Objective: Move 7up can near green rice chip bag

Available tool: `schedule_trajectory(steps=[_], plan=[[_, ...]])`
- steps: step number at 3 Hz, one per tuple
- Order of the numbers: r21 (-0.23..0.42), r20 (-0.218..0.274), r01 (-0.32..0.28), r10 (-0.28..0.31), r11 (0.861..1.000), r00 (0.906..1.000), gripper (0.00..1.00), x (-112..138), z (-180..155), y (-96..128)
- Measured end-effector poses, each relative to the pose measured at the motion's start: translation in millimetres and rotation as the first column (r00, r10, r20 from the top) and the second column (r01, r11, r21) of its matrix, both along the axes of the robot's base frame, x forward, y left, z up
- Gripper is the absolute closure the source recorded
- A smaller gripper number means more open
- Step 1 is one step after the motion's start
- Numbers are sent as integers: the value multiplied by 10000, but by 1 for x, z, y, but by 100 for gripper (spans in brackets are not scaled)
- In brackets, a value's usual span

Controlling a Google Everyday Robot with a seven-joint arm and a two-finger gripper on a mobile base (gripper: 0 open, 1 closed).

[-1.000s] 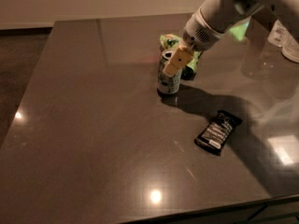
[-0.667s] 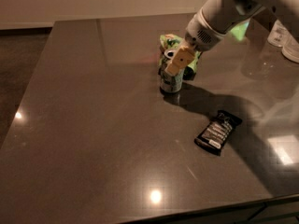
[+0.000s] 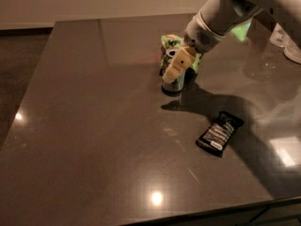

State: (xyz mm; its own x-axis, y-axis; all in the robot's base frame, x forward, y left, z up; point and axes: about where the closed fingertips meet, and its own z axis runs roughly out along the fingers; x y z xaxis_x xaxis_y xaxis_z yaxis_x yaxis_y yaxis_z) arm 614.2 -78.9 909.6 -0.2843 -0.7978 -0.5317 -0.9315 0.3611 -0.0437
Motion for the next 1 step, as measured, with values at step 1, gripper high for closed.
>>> schedule_trajectory(steps=[1], plan=[[0,0,0,0,10000,10000,0,0,0,0]])
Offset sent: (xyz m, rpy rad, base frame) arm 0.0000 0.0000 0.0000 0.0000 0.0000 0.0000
